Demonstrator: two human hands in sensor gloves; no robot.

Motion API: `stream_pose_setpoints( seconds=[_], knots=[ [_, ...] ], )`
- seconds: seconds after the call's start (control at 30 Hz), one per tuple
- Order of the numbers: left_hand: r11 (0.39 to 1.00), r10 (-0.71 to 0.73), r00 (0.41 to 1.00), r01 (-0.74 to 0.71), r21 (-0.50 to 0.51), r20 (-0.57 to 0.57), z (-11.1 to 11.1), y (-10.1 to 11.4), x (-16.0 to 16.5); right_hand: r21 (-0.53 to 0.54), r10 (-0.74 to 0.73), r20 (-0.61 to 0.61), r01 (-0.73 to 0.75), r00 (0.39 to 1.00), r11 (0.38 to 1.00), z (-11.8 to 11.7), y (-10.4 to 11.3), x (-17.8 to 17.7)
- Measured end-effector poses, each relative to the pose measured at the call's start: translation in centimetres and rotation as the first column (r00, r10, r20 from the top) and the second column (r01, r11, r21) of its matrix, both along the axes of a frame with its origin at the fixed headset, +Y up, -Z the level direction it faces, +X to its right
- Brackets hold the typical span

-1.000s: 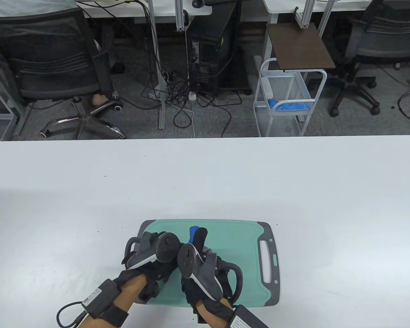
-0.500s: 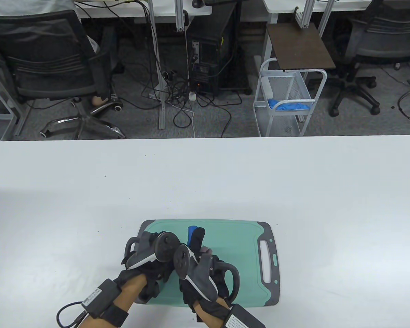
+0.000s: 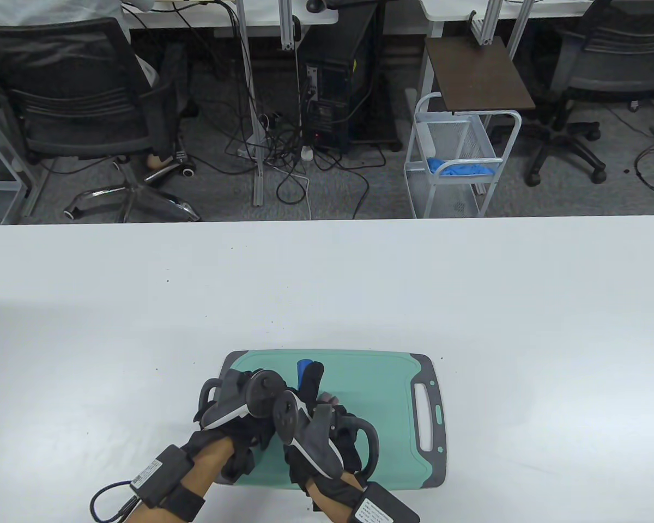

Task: Slice plasticine roll into thin flakes

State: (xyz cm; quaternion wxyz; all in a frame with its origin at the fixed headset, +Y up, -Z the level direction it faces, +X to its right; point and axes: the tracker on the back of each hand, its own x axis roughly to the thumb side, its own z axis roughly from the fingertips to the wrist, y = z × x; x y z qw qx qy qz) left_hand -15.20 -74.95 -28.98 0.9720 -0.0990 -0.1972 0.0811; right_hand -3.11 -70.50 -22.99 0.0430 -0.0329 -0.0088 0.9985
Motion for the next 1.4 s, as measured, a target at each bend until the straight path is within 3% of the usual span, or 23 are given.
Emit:
stream_pose_setpoints(
  seconds=[0.57, 1.13, 1.4],
  knots=[
    [1.0, 0.008, 1.0, -0.008, -0.002, -0.006, 0.0, 0.0, -0.1, 0.052, 0.034, -0.034, -0.032, 0.999, 0.998, -0.3, -1.2, -0.6],
    [1.0, -0.01, 1.0, 0.01, -0.005, 0.013, 0.1, 0.0, -0.1, 0.025, 0.006, -0.014, -0.006, 1.0, 1.0, -2.2, -1.5, -0.5],
    [0.993, -0.062, 0.998, 0.065, -0.1, 0.025, 0.2, 0.1, -0.5, 0.005, -0.007, -0.012, 0.007, 1.0, 1.0, -2.2, -1.4, -0.3]
  ],
)
